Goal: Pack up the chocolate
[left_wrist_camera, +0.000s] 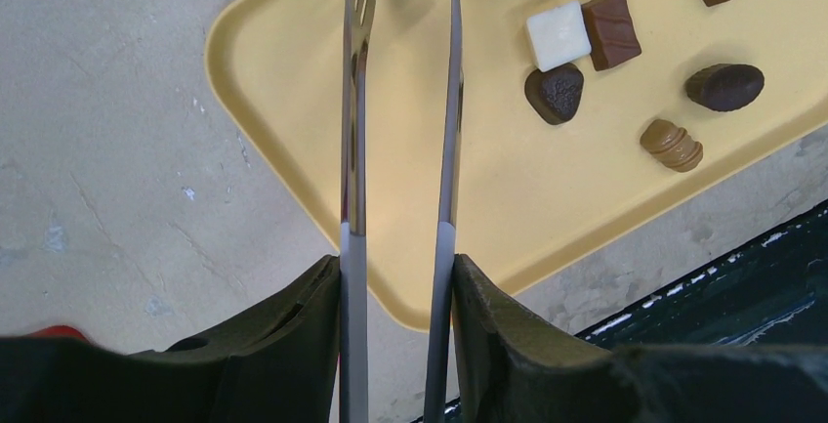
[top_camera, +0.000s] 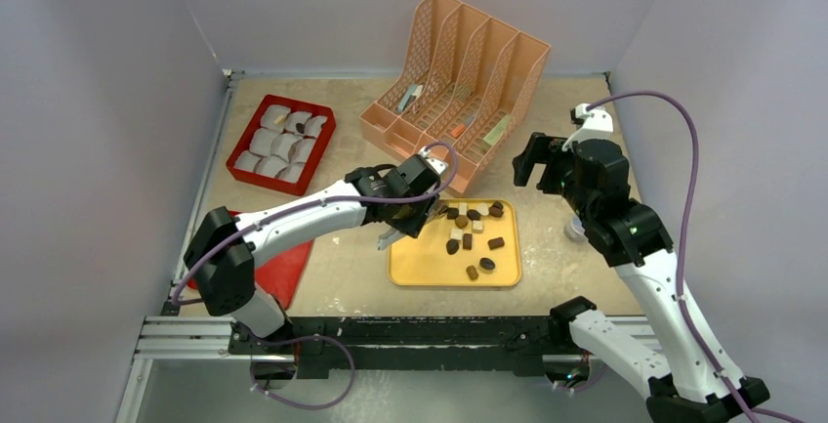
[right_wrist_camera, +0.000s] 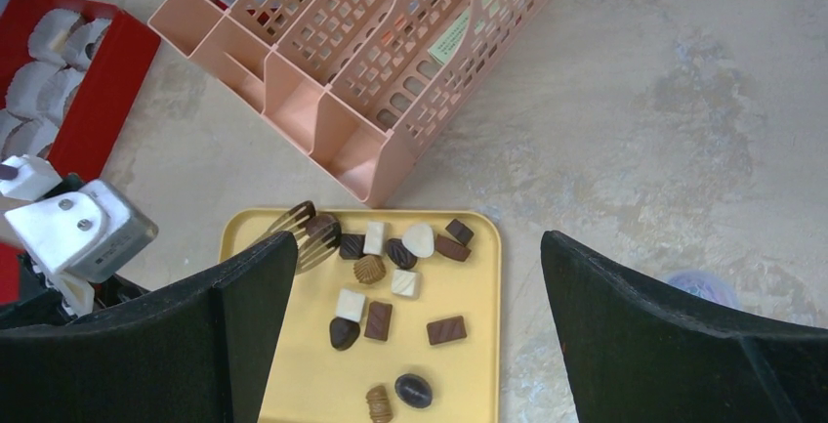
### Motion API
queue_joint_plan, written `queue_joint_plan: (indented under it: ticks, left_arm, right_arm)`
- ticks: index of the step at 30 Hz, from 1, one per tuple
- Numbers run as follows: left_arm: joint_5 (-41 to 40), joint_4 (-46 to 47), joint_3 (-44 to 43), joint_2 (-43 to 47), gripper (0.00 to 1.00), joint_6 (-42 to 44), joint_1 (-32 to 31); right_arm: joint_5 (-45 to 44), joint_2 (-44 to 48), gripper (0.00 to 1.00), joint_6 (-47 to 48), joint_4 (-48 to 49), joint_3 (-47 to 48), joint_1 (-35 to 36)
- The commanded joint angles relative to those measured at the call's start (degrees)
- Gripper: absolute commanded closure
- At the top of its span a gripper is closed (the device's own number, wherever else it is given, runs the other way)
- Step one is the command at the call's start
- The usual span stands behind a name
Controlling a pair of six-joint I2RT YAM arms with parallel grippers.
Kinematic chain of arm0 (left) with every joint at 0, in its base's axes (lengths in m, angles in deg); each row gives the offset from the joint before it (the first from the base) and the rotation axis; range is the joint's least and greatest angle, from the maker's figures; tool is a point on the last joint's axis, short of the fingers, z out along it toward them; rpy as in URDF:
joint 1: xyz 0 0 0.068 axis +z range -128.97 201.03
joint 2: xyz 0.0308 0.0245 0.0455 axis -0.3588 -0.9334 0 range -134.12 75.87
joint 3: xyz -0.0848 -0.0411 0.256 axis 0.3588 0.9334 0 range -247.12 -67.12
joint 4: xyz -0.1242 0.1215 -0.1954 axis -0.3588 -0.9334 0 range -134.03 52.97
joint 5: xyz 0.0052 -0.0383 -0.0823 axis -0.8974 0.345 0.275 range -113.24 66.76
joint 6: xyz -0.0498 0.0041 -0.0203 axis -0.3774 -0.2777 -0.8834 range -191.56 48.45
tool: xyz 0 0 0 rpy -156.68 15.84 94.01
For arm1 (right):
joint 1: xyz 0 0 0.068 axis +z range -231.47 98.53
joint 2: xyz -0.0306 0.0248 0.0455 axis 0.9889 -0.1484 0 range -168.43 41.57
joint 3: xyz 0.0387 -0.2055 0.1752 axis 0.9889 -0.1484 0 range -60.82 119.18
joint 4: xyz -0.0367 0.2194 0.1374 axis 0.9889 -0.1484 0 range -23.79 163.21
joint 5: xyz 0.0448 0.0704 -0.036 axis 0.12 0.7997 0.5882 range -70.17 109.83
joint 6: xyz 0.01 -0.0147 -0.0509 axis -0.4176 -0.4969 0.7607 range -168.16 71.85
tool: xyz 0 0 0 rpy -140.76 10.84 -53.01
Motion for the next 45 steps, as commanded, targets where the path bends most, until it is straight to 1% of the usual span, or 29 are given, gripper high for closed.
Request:
queue_joint_plan:
  ticks: [1,7,10,12,15,18,25,29,37,39,45]
  left_arm:
    - [-0.5,4.0,-0.1,-0.2,0.59,-1.3,-0.8]
    - [-0.6,5.1,-0.2,-1.9,0.59,-1.5,-1.2]
    - [-1.2,5.0,-0.5,-2.2,0.61,-1.6,-1.6]
    - [-1.5,4.7,-0.7,-2.0,0.66,-1.9,-1.8]
    - [-2.6,3.7,-1.0,-1.2,0.78,-2.4,-2.3]
    - [-3.8,3.0,-1.0,0.1,0.84,-3.2,-2.3]
    - [-6.0,1.8,-0.9,3.4,0.87,-5.2,-2.5]
    - [-10.2,2.1,-0.1,5.5,0.87,-7.1,-2.5]
    - [-15.8,-2.7,-4.4,6.4,0.87,-7.9,-2.0]
    - [-16.7,-3.9,-5.6,6.4,0.87,-7.7,-0.7]
    - [-15.6,-4.7,-7.0,7.5,0.87,-6.3,8.1]
  right_arm:
    - [-1.5,1.0,0.03,1.2,0.7,1.7,-0.1]
    - [-1.6,1.2,0.03,1.3,0.9,1.5,-0.1]
    - [-1.6,1.2,0.03,1.4,0.9,1.5,-0.1]
    - [-1.7,1.3,0.03,1.4,0.8,1.5,-0.1]
    - [-1.8,1.4,0.03,1.5,0.9,1.3,-0.1]
    - [-1.5,1.5,0.03,1.5,1.1,1.0,-0.1]
    - [-1.1,1.5,0.03,1.1,1.2,0.8,-0.1]
    - [-1.1,2.0,0.03,1.0,1.3,0.4,-0.1]
    - [-0.1,2.2,0.03,0.0,1.9,0.0,-0.1]
    - [0.1,2.1,0.03,0.0,2.2,-0.2,-0.1]
    - [0.6,2.0,0.03,-0.7,3.1,-0.8,-0.1]
